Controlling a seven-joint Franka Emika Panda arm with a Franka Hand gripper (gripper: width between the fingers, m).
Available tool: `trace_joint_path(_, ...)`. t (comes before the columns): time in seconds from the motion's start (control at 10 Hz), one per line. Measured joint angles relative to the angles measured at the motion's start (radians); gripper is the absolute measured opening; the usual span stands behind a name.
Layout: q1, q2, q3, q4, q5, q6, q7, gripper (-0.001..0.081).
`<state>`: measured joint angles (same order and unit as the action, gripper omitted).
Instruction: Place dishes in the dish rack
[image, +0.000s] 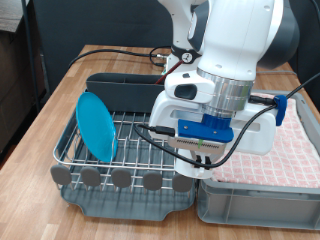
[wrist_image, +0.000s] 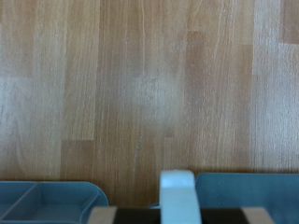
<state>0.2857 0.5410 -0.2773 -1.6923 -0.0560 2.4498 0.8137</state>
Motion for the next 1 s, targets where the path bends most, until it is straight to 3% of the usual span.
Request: trace_joint_path(1.0, -0.059, 0.053, 0.03, 0.028, 0.038, 0.001, -0.041, 0.0072)
